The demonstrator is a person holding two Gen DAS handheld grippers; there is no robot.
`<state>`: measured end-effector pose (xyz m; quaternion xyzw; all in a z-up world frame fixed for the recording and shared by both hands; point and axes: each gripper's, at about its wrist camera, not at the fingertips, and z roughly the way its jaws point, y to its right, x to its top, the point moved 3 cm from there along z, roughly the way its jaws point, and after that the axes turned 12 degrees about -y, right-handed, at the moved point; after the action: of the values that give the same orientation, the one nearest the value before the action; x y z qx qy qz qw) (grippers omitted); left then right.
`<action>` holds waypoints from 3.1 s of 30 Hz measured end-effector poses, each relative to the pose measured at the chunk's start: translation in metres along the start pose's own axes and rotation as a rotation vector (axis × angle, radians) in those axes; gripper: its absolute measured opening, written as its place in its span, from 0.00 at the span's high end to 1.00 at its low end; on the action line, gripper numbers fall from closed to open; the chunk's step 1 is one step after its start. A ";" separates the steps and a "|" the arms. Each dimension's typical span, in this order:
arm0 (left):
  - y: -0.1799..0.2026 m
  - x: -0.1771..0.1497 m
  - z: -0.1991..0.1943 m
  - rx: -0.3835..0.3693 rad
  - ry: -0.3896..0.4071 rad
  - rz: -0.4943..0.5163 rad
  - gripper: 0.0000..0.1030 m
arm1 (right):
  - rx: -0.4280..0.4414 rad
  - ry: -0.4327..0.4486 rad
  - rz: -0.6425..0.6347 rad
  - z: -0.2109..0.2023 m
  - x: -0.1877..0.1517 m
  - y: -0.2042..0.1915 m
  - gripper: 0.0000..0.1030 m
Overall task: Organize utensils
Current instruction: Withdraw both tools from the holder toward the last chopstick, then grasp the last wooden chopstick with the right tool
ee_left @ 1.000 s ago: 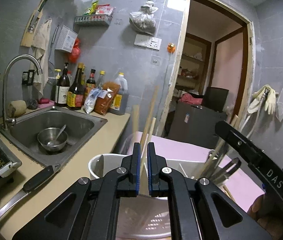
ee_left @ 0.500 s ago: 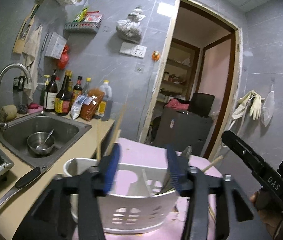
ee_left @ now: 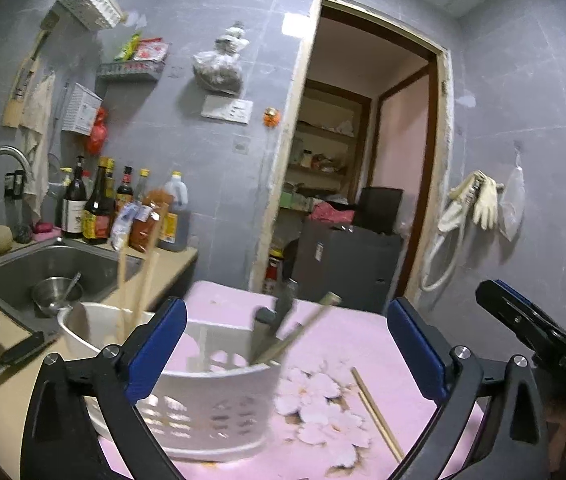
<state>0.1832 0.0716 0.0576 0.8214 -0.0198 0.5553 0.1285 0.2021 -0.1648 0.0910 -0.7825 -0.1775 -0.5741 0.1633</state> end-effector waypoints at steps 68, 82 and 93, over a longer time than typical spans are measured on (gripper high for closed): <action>0.060 -0.098 0.107 0.019 -0.731 0.024 0.12 | -0.112 -0.811 -0.155 0.078 -0.118 0.070 0.87; 0.095 -0.098 0.182 -0.075 -0.887 0.101 0.79 | -0.066 -0.810 -0.032 0.047 -0.114 0.099 0.95; 0.094 -0.093 0.214 -0.099 -0.958 0.123 0.84 | 0.034 -0.918 0.011 0.095 -0.105 0.111 0.92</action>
<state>0.3250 -0.0794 -0.0845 0.9749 -0.1515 0.1198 0.1109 0.3041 -0.2284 -0.0423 -0.9539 -0.2369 -0.1641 0.0836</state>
